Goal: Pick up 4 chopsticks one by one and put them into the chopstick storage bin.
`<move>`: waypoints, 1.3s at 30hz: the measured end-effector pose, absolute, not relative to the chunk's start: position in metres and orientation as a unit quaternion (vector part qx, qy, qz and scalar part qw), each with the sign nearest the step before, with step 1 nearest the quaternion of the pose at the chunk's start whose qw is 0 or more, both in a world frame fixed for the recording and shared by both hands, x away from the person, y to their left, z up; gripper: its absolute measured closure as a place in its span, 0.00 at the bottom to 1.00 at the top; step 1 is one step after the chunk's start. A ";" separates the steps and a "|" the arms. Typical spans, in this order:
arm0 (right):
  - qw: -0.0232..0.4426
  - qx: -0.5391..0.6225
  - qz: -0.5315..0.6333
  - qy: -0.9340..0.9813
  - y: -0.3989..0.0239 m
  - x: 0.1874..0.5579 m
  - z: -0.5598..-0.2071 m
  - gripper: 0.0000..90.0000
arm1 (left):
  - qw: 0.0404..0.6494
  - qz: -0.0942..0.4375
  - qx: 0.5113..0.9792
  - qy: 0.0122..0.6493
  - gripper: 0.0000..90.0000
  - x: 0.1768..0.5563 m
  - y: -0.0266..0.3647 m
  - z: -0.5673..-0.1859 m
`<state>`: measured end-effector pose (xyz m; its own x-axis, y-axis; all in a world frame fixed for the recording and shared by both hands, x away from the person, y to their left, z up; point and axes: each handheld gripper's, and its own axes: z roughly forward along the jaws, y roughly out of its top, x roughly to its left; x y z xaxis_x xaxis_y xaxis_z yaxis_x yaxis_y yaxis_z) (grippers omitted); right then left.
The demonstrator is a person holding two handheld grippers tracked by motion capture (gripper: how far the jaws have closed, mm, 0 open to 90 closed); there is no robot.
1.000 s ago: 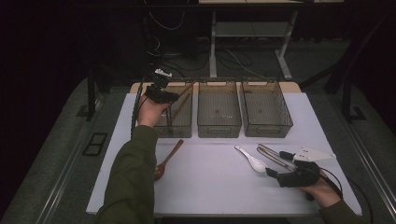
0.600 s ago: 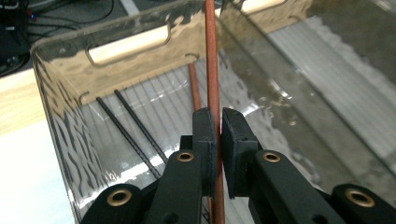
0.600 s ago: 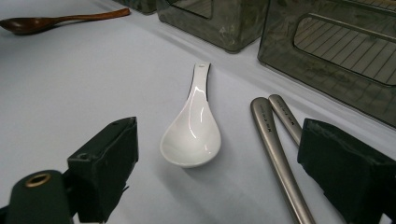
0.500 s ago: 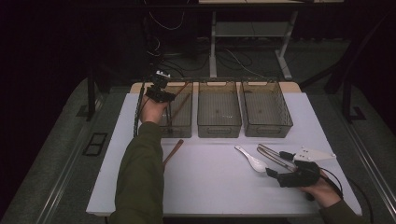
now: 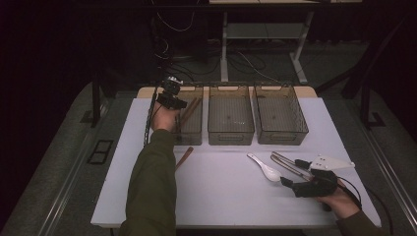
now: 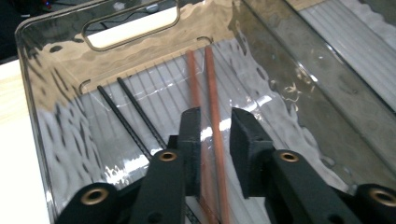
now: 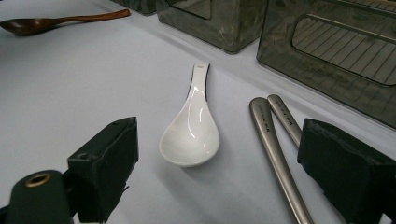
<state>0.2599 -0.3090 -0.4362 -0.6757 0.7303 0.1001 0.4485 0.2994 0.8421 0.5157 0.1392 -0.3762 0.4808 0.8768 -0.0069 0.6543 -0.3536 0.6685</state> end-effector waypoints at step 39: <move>0.153 0.372 0.458 0.792 -0.308 0.260 -0.436 0.14 | 0.420 0.114 0.837 0.332 0.30 0.422 0.122 -0.346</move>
